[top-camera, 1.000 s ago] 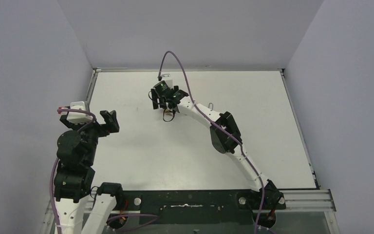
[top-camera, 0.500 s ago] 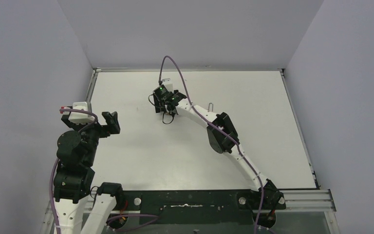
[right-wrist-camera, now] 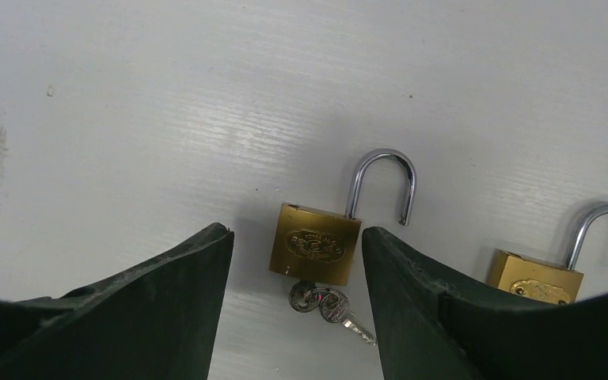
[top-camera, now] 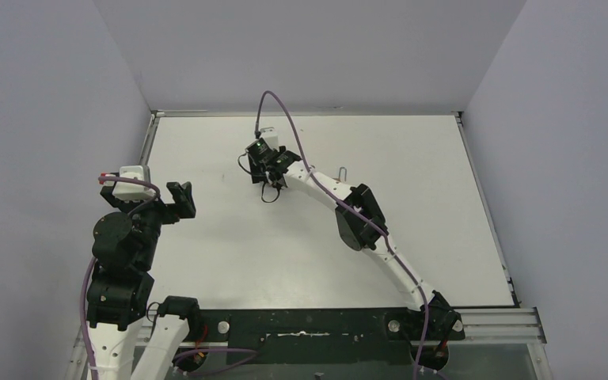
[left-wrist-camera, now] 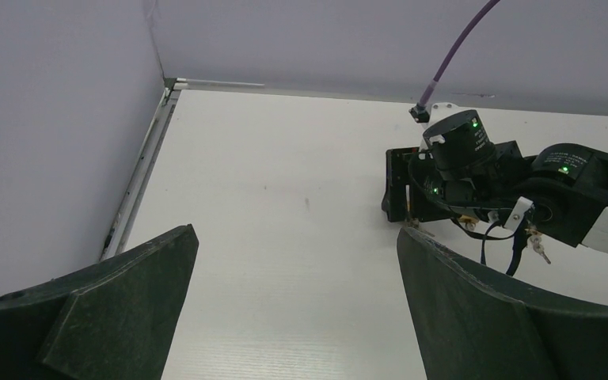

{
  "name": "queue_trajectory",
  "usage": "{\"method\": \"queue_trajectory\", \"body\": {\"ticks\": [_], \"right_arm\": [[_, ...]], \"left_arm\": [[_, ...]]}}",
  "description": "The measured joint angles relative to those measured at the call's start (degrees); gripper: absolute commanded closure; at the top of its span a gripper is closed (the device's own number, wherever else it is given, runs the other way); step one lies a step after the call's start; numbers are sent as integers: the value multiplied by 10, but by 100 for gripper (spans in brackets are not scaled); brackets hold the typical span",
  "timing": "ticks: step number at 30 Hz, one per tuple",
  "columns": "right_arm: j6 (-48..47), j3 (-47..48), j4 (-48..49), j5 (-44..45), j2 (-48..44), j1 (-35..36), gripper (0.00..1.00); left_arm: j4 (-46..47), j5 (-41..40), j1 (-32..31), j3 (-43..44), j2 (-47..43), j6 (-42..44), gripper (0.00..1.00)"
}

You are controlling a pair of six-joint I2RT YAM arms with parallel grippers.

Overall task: Lock with the key
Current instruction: Pick up the lock from the center of the board.

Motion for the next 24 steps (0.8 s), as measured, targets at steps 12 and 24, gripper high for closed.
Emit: {"method": "queue_trajectory", "body": {"ticks": [12,24], "right_arm": [[5,16,-10,5,19,-2,44],[16,17,-15,7,19,-2,68]], "left_arm": [[0,-5,0,0,-5,-2,3],[0,-7,0,0,-5,-3,3]]}}
